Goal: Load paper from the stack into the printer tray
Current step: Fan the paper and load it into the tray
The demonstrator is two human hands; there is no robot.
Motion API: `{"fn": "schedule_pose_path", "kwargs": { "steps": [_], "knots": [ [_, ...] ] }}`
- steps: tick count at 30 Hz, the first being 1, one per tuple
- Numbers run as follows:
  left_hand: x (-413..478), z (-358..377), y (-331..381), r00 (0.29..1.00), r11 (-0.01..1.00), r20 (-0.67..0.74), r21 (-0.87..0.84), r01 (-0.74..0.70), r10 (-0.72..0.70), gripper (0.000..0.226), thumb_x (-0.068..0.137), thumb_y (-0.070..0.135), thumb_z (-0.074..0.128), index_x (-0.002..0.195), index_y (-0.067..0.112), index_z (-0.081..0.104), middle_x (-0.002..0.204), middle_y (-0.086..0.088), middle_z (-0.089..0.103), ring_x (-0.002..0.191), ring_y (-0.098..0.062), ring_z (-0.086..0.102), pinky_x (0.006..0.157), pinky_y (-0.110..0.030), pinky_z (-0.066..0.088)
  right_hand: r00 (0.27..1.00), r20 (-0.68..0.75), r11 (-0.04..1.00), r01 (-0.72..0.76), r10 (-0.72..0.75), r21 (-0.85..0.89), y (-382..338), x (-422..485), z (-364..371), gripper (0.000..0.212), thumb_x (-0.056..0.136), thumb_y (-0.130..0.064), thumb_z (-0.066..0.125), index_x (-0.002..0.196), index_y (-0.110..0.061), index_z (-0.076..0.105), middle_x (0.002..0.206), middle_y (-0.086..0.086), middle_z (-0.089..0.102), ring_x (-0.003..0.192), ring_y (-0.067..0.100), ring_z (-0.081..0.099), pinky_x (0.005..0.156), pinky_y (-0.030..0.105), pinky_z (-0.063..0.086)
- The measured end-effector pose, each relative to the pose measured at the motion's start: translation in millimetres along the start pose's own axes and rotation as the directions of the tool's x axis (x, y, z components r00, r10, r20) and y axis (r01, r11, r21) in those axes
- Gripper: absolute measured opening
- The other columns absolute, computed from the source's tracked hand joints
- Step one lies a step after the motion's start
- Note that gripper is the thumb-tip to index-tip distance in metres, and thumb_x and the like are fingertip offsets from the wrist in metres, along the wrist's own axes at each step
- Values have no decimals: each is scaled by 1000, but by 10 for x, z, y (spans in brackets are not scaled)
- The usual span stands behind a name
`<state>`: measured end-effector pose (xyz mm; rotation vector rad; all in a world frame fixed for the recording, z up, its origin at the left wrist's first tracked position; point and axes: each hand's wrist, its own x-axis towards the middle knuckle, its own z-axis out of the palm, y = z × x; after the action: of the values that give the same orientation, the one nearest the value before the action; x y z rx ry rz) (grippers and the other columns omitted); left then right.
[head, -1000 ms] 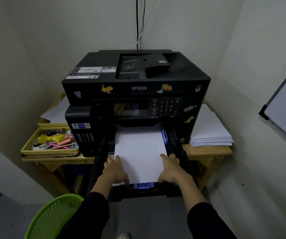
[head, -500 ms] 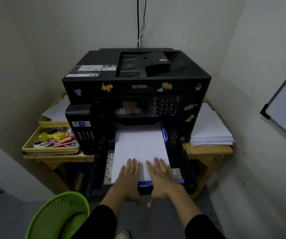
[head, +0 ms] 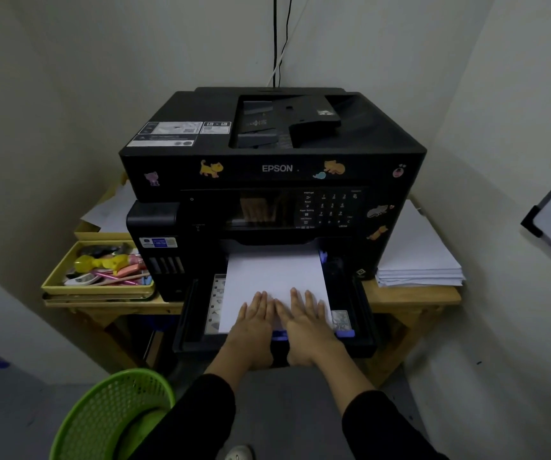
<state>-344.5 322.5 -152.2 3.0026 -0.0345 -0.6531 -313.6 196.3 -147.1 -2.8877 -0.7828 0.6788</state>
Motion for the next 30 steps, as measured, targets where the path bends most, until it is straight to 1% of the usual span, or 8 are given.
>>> {"fn": "schedule_pose_path", "kwargs": {
  "steps": [9, 13, 16, 19, 22, 24, 27, 30],
  "knots": [
    [44, -75, 78, 998, 997, -15, -52, 62, -63, 99, 85, 20, 56, 149, 5, -18, 157, -14, -24, 145, -26, -25, 121, -42, -9, 997, -9, 993, -71, 72, 97, 26, 40, -42, 106, 78, -1, 57, 152, -30, -13, 156, 10, -31, 142, 36, -30, 118, 54, -10],
    [-66, -171, 32, 982, 952, 4, -243, 186, -190, 117, 74, 27, 68, 149, 4, -19, 154, -19, -27, 143, -31, -29, 117, -45, -12, 989, 40, 942, -147, 142, 301, 149, -59, -170, 114, 73, -28, 71, 151, -34, -11, 157, 10, -28, 142, 37, -28, 116, 57, -11],
    [-134, -295, -95, 946, 781, -34, -574, 246, -323, 111, 76, 40, 64, 152, 11, -12, 157, -16, -23, 144, -30, -27, 117, -46, -13, 945, -147, 847, -183, 290, 498, 251, -109, -237, 92, 82, -50, 57, 154, -31, 3, 161, 12, -14, 146, 36, -17, 116, 55, -11],
    [-171, -222, -168, 749, 633, -178, -675, 379, -638, 106, 83, 57, 55, 152, 8, -10, 157, -21, -19, 145, -34, -23, 116, -49, -13, 736, -285, 716, -368, 615, 593, 246, -150, -151, 81, 92, -54, 40, 154, -17, 5, 160, 20, -6, 146, 42, -12, 113, 62, -10],
    [-214, -104, -67, 445, 254, -33, -857, 448, -895, 126, 72, 59, 69, 150, 5, -14, 155, -26, -21, 144, -38, -21, 115, -53, -12, 580, -182, 511, -473, 794, 718, 173, -181, 5, 85, 93, -52, 40, 153, -9, -3, 156, 29, -16, 143, 44, -20, 110, 66, -8],
    [-256, -119, 23, 336, -45, 189, -918, 394, -923, 139, 60, 55, 79, 150, 7, -15, 156, -24, -19, 146, -36, -17, 115, -55, -7, 521, -149, 416, -445, 841, 793, 113, -171, 77, 91, 92, -49, 46, 152, -8, -9, 152, 30, -24, 142, 44, -24, 110, 67, -6],
    [-236, -91, 62, 330, -281, 340, -936, 213, -881, 143, 56, 45, 85, 150, 12, -18, 155, -23, -21, 146, -37, -12, 115, -57, 0, 458, -41, 213, -330, 888, 920, 2, -147, 99, 101, 90, -41, 57, 150, -8, -17, 151, 28, -29, 142, 45, -20, 112, 64, -3],
    [-184, -39, 43, 404, -329, 338, -940, 94, -850, 146, 57, 45, 85, 148, 11, -24, 154, -24, -26, 147, -40, -4, 116, -53, 11, 440, 1, 92, -191, 898, 977, -68, -95, 110, 104, 90, -33, 61, 149, -8, -19, 151, 26, -31, 144, 45, -12, 117, 59, 8]
  ]
}}
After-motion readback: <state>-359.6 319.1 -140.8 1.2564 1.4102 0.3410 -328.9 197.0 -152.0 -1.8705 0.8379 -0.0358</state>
